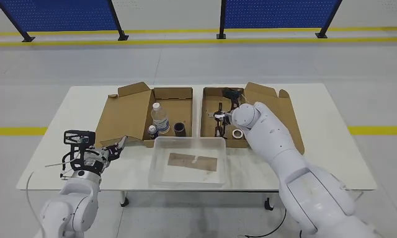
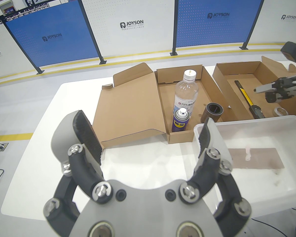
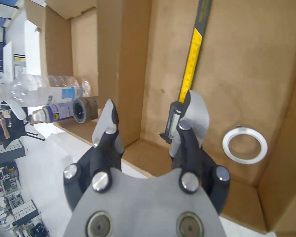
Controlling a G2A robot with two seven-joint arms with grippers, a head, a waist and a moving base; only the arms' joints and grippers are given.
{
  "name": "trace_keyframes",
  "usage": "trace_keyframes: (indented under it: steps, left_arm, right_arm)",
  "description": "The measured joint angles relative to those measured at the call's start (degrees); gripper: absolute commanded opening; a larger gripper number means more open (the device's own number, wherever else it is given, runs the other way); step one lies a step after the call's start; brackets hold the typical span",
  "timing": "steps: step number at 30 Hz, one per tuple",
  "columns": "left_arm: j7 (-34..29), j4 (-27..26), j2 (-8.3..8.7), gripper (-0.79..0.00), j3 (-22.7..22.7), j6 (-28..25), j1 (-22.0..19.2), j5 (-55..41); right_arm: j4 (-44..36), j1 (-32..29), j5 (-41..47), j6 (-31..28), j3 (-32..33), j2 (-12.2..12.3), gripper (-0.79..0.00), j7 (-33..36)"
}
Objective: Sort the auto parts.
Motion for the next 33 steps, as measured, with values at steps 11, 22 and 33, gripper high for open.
trace_keyframes:
  steps: [11,22,33]
  left_arm:
    - [0.0,0.0,0.0,0.0,0.0,0.0,0.0,0.0]
    - [0.0,0.0,0.0,0.0,0.0,0.0,0.0,0.0]
    - [0.0,0.0,0.0,0.0,0.0,0.0,0.0,0.0]
  right_arm:
    - [-5.8,-2.6,0.9,-9.0,5.2,4.2,0.0,-10.3]
    - [-36.2,-18.6,-6.0,-1.7,14.1,11.1,0.0,-8.3]
    - [-76.8,-43.9,-17.2,7.3,24.9,15.9,0.0,-0.1]
